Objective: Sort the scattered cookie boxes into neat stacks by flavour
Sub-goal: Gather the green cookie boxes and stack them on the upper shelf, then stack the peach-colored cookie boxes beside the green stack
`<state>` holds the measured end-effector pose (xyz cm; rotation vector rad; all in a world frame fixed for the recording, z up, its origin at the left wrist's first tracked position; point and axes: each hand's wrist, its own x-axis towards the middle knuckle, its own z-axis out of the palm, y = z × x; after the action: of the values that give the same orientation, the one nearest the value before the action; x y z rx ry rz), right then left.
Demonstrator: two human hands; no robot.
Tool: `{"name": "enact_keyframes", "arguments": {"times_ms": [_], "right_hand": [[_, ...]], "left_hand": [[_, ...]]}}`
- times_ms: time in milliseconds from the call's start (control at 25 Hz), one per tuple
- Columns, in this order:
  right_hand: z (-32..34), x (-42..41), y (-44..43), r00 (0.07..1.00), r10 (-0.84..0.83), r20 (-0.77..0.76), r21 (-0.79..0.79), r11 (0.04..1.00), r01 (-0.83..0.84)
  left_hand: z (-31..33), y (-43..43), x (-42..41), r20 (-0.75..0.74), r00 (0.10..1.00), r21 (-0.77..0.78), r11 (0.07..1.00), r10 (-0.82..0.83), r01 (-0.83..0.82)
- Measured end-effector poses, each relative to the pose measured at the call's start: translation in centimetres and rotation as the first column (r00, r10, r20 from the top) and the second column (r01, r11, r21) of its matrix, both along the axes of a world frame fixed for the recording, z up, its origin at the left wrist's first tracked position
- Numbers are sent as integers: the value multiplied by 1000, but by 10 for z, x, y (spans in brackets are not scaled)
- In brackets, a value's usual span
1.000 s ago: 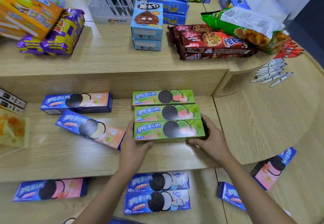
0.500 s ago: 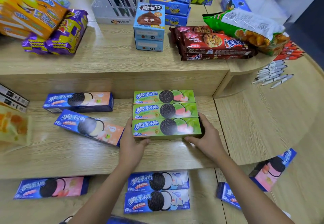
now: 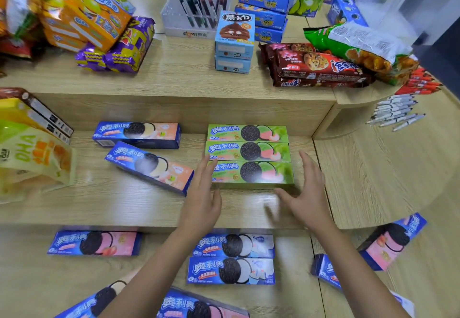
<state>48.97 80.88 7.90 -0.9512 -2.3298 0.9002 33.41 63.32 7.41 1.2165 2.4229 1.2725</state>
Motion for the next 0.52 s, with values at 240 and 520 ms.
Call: {"name": "enact_keyframes", "arguments": {"times_ms": [240, 520], "right_hand": [[47, -37, -47, 986, 131, -106, 7, 991, -131], [21, -117, -153, 996, 75, -44, -209, 974, -83]], "left_hand": [[43, -77, -33, -44, 985, 130, 978, 168, -162], [16, -166, -148, 118, 923, -152, 925, 366, -347]]}}
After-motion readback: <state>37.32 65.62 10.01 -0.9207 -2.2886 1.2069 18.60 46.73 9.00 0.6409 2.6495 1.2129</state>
